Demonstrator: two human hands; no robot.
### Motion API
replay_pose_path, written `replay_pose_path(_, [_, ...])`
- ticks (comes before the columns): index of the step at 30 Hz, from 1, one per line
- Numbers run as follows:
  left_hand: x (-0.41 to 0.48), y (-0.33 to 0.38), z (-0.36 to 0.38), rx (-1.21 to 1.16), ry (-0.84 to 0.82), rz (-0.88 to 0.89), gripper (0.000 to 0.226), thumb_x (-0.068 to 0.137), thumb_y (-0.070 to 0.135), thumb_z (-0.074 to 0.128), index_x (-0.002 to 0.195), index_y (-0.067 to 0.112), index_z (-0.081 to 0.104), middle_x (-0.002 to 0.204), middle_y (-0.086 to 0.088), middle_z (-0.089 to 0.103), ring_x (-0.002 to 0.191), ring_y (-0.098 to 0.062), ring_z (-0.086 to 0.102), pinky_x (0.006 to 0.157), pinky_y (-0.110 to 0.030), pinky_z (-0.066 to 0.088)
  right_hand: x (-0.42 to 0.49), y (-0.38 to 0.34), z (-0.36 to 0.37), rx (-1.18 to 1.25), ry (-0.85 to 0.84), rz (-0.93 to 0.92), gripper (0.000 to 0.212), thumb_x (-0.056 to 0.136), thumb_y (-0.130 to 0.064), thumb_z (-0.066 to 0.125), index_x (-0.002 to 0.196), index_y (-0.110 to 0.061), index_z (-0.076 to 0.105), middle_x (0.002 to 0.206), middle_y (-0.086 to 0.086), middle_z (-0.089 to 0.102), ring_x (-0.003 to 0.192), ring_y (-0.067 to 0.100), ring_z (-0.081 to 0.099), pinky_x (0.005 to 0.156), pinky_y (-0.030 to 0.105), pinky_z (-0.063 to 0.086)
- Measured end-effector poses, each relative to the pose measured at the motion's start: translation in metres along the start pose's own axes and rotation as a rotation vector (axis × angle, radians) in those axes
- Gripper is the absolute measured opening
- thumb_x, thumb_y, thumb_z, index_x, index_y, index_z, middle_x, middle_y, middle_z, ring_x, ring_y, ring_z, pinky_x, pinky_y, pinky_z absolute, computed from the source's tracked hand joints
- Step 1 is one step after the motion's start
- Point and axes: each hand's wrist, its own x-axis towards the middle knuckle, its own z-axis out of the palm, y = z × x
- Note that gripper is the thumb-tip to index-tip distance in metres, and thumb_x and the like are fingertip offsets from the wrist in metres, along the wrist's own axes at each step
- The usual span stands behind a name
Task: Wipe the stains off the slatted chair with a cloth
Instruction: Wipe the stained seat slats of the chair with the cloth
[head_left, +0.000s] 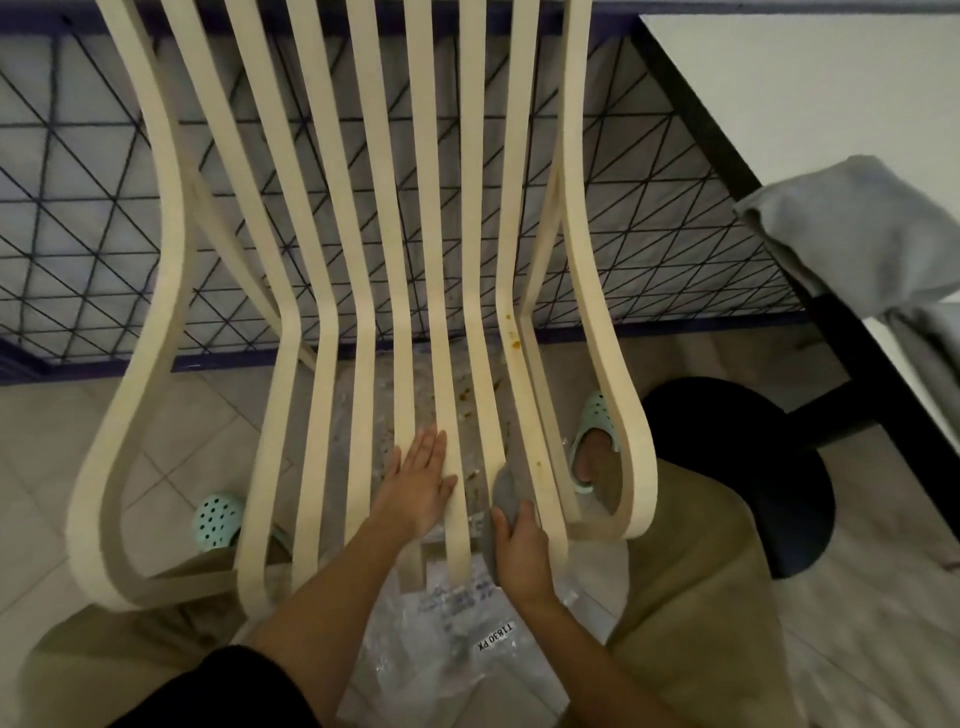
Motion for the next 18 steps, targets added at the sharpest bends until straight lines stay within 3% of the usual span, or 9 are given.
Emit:
replay_pose_path(6, [-0.003, 0.002, 0.004, -0.006, 0.016, -0.022, 0.064, 0.104, 0.043, 0.018, 0.154, 0.018, -0.014, 0.161, 0.002, -0.020, 0.146, -0.011, -0.022, 0.119, -0.040, -0.011, 0.015, -0.007, 0.001, -0.036, -0.003, 0.010, 0.027, 0.102, -0.032, 0.045, 0.106, -0.006, 0.050, 0.097, 0.018, 0.064, 0.092, 0.033, 0.062, 0.067, 0.029, 0.038])
replay_pose_path(12, [0.004, -0.001, 0.009, -0.003, 0.111, -0.008, 0.061, 0.104, 0.043, 0.013, 0.155, 0.019, -0.010, 0.163, 0.001, -0.011, 0.148, -0.011, -0.017, 0.119, -0.038, -0.011, 0.034, -0.018, 0.007, -0.048, 0.038, -0.017, 0.028, 0.102, -0.036, 0.044, 0.105, -0.008, 0.049, 0.094, 0.016, 0.064, 0.089, 0.033, 0.062, 0.073, 0.037, 0.048])
replay_pose_path(18, [0.041, -0.011, -0.007, -0.029, 0.147, 0.002, 0.059, 0.104, 0.040, 0.016, 0.155, 0.019, -0.005, 0.163, -0.002, -0.008, 0.149, -0.014, -0.014, 0.120, -0.036, -0.009, 0.066, -0.030, 0.011, -0.036, 0.009, -0.025, 0.024, 0.102, -0.035, 0.043, 0.102, -0.011, 0.047, 0.097, 0.014, 0.061, 0.091, 0.030, 0.061, 0.072, 0.029, 0.040])
